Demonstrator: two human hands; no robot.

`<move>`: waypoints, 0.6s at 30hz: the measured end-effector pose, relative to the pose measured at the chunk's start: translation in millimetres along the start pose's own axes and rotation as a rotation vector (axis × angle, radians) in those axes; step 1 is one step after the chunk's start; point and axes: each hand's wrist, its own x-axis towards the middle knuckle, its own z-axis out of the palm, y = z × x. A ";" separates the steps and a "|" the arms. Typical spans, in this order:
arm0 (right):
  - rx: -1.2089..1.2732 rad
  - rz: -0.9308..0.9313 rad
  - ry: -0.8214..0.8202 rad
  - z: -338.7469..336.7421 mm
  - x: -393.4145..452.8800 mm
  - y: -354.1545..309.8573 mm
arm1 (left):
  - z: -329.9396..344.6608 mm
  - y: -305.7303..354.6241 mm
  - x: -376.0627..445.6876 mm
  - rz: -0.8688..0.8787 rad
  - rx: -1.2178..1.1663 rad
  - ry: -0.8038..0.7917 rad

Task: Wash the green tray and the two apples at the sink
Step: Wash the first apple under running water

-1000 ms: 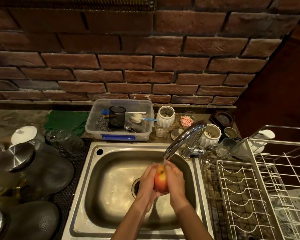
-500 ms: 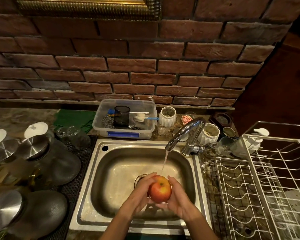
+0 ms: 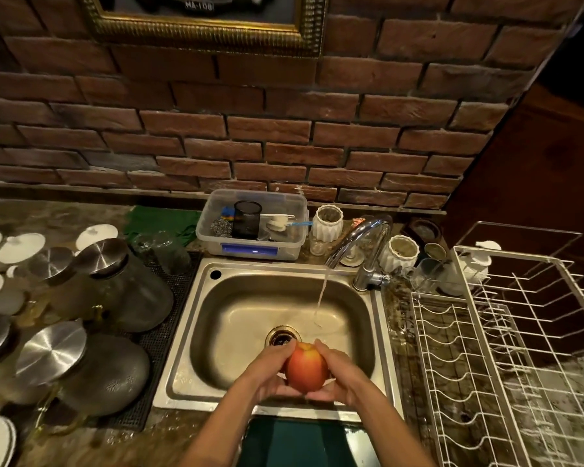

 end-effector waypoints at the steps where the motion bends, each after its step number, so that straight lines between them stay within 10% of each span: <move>1: -0.003 -0.020 0.001 1.8 -5.0 2.1 | 0.7 -1.0 -5.3 0.020 0.009 -0.004; 18: -0.223 -0.340 0.082 22.6 -66.4 137.2 | -37.8 -116.2 -92.4 0.185 0.152 0.105</move>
